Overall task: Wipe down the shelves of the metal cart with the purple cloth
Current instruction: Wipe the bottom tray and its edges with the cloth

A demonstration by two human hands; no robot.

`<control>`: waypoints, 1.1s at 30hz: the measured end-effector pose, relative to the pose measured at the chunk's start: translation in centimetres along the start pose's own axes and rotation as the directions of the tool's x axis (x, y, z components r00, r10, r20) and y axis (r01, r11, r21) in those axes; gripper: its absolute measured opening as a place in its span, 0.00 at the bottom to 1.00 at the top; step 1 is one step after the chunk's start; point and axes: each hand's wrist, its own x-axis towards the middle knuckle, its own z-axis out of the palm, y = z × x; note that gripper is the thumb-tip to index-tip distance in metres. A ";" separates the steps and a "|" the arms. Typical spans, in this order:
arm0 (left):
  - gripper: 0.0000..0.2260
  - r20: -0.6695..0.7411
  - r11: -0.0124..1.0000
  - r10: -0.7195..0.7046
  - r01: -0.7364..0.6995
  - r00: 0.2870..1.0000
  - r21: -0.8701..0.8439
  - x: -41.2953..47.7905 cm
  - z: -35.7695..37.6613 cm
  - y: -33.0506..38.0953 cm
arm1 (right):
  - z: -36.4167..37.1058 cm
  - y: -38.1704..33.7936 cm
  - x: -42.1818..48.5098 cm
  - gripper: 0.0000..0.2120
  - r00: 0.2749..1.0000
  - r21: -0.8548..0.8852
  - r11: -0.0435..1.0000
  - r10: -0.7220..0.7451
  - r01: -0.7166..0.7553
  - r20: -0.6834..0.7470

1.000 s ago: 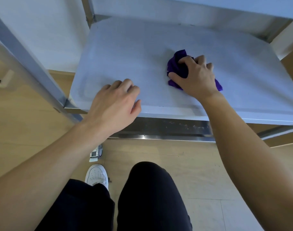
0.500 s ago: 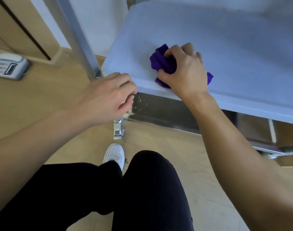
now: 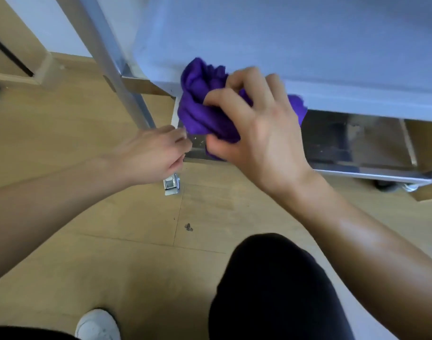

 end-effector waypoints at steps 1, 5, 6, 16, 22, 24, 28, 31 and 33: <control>0.03 -0.016 1.000 -0.011 0.010 1.000 -0.024 0.0 1.0 -0.3 | 0.3 -0.1 -1.2 0.15 1.000 -0.002 1.000 -0.017 0.017 0.005; 0.04 0.012 0.998 -0.044 0.044 0.999 0.035 -0.1 6.1 -0.9 | 4.1 1.4 -5.2 0.16 0.987 -0.023 0.999 0.025 -0.022 0.158; 0.05 0.019 0.995 -0.040 0.038 0.999 0.088 -0.2 7.4 -0.9 | 5.6 2.3 -5.6 0.17 0.976 -0.036 0.997 0.071 -0.065 0.208; 0.02 -0.026 0.990 -0.134 0.134 0.991 0.032 -0.5 13.0 -1.2 | 19.1 6.1 0.1 0.24 0.817 -0.101 0.900 0.428 -0.424 0.385; 0.12 -0.068 0.974 -0.226 0.224 0.972 -0.035 -1.5 13.6 0.1 | 23.1 5.2 -2.1 0.21 0.857 -0.307 0.922 0.345 -0.234 0.383; 0.15 -0.029 0.973 -0.221 0.219 0.975 -0.071 -1.5 13.4 -0.1 | 23.4 6.1 -2.0 0.20 0.872 -0.324 0.928 0.305 -0.183 0.382; 0.19 0.009 0.976 -0.200 0.200 0.980 -0.089 -1.7 13.1 -0.2 | 23.6 9.3 -1.8 0.18 0.849 -0.286 0.922 0.361 -0.262 0.385; 0.22 0.023 0.964 -0.237 0.238 0.971 -0.116 -2.1 13.3 0.2 | 23.3 10.3 -2.0 0.19 0.808 -0.260 0.902 0.427 -0.345 0.407; 0.25 0.031 0.964 -0.234 0.236 0.972 -0.121 -2.4 13.7 0.5 | 23.6 8.4 -2.2 0.21 0.814 -0.271 0.917 0.387 -0.292 0.433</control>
